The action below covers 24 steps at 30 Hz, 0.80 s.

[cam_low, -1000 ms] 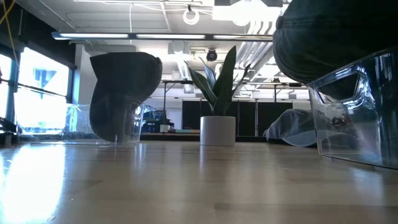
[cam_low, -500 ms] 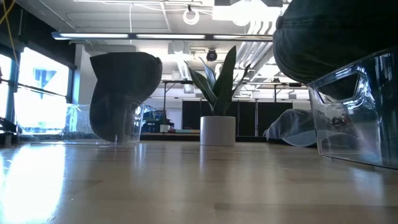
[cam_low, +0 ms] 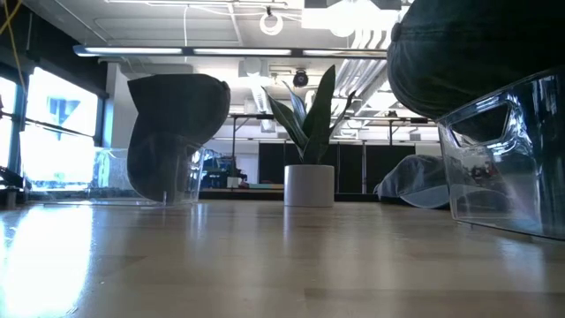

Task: Pick & Place hat
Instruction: Put the black cap into the right transparent bin

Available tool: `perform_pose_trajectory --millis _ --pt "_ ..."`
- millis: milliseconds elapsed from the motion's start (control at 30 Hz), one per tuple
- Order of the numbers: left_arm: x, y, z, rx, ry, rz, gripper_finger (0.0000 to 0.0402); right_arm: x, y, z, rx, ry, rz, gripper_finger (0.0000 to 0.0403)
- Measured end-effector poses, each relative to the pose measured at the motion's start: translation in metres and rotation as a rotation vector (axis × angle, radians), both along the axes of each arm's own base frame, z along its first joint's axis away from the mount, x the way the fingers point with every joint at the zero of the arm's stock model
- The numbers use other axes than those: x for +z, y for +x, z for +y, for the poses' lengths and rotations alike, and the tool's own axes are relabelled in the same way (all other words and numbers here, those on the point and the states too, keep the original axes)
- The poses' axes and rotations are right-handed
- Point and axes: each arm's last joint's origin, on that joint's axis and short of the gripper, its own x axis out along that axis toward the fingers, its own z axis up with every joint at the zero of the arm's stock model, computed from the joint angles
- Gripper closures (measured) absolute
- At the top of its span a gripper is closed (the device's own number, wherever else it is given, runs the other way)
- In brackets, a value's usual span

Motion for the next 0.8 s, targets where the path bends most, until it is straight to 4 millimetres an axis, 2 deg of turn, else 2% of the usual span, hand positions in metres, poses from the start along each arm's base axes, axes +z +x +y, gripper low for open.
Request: perform_pose_trajectory --millis 200,300,633,800 --pt "0.000 0.000 0.000 0.001 0.000 0.000 0.0276 0.000 0.000 0.006 0.081 -0.021 -0.027 0.0386" --pt "0.000 0.000 0.000 0.001 0.000 0.000 0.0276 -0.001 0.001 0.007 0.113 -0.024 -0.019 0.0373" --pt "0.000 0.000 0.000 0.000 -0.001 0.000 0.0276 -0.006 0.006 0.002 0.172 -0.013 0.001 0.0242" --pt "0.000 0.000 0.000 -0.002 -0.004 0.000 0.0276 0.004 0.005 -0.002 0.158 0.055 -0.051 0.0196"
